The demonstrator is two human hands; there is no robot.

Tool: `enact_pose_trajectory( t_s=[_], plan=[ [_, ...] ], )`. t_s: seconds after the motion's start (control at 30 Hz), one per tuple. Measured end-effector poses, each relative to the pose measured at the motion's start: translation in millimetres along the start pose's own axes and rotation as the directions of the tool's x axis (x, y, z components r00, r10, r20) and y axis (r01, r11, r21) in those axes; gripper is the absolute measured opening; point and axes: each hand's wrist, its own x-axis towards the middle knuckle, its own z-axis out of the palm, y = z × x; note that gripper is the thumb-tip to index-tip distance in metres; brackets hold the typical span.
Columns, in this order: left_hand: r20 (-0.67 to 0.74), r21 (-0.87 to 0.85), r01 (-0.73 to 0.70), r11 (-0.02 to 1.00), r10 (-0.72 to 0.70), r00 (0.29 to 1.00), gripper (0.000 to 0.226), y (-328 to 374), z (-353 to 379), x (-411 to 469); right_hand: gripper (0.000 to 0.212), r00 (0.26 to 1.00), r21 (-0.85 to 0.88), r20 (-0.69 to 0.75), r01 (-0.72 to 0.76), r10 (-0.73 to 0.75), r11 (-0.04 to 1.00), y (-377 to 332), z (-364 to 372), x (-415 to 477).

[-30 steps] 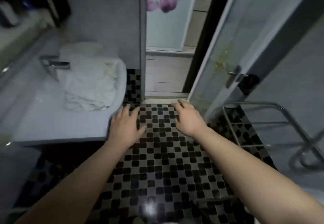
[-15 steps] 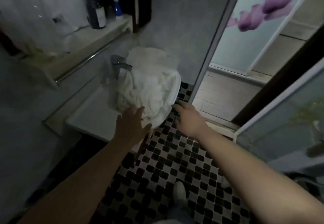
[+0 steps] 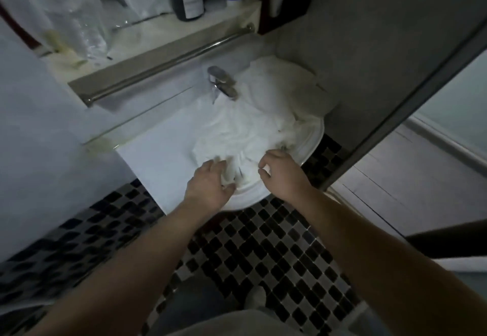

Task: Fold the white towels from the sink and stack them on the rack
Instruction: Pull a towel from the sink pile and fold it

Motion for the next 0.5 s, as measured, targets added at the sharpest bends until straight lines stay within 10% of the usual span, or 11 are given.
enact_pose_trajectory(
  t_s=[0.5],
  plan=[
    [-0.083,-0.248,0.019,0.968,-0.041,0.996,0.063,-18.6,8.7,129.5,0.014,0.949,-0.166,0.29,0.176,-0.123,0.97,30.3,22.8,154.0]
  ],
)
